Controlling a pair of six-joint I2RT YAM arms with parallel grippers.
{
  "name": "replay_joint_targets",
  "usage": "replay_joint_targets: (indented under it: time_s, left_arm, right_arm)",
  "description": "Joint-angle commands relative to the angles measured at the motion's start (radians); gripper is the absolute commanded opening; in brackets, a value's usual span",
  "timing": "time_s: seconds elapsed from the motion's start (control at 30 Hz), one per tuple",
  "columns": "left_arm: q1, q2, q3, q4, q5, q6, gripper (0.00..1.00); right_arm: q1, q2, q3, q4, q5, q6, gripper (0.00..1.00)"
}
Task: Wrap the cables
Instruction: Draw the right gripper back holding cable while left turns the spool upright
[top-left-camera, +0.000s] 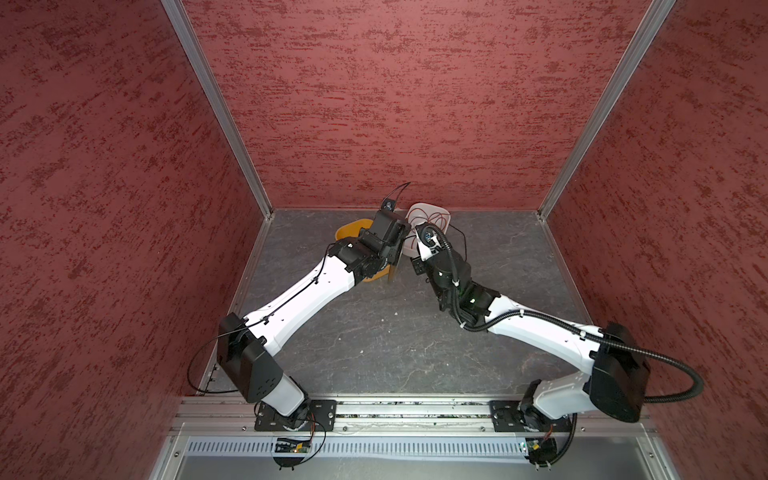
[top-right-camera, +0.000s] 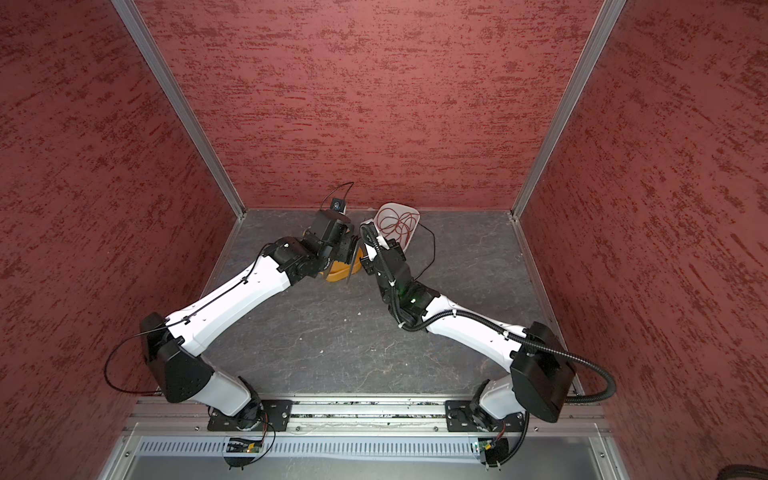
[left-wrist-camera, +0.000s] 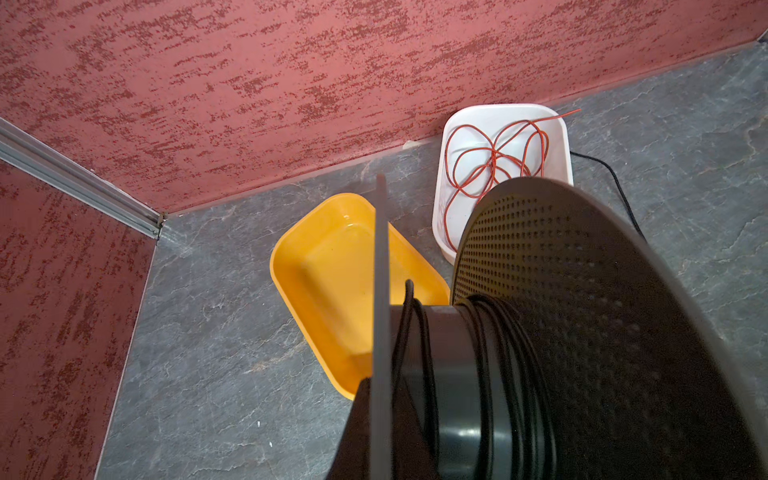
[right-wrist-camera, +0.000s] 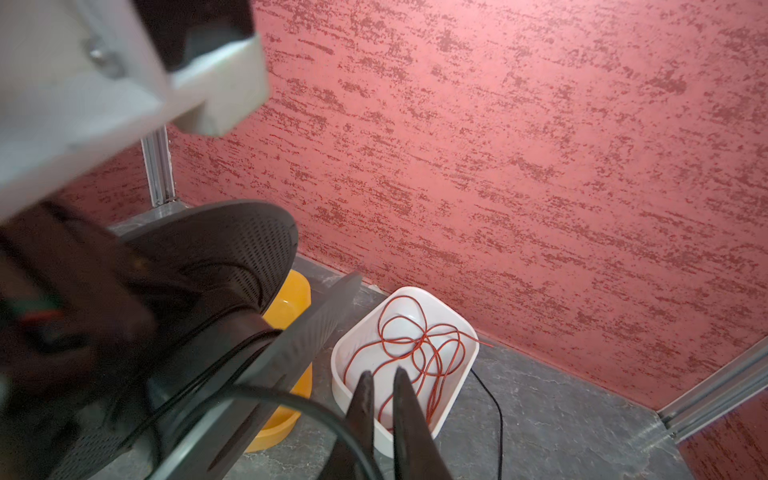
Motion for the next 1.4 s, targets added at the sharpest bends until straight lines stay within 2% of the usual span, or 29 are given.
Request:
replay_joint_targets:
  time_s: [0.0,0.1,0.3,0.43,0.63,0.8,1.0,1.23,1.37]
  left_arm:
    - [-0.003,-0.054,-0.007,0.040,0.010,0.046,0.00]
    - [-0.015,-0.065,-0.018,0.054,0.028,0.069,0.00]
    - [-0.024,-0.086,-0.034,0.067,0.158,0.122,0.00]
    - [-0.024,-0.100,-0.034,0.058,0.235,0.122,0.00]
    - [0.012,-0.184,-0.064,0.096,0.411,0.082,0.00]
    - [0.067,-0.245,-0.087,0.131,0.487,0.012,0.00]
    - [0.238,-0.291,-0.129,0.204,0.682,-0.192,0.00]
    - [0.271,-0.287,-0.112,0.211,0.685,-0.238,0.00]
    - [0.273,-0.280,-0.094,0.202,0.707,-0.240,0.00]
  right_arm:
    - [-0.057,-0.025,0.066,-0.089,-0.078,0.044,0.12]
    - [-0.117,-0.017,0.118,-0.201,-0.182,0.083,0.13]
    - [-0.254,-0.006,0.169,-0.315,-0.386,0.169,0.12]
    - [-0.345,0.015,0.176,-0.352,-0.504,0.246,0.12]
    - [-0.461,0.097,0.161,-0.366,-0.656,0.338,0.10]
    - [-0.474,0.112,0.073,-0.295,-0.657,0.336,0.11]
    - [-0.475,0.086,-0.086,-0.155,-0.739,0.397,0.15]
    - [-0.470,0.025,-0.252,-0.013,-0.875,0.447,0.26]
    - [-0.465,-0.048,-0.330,0.024,-0.904,0.438,0.38]
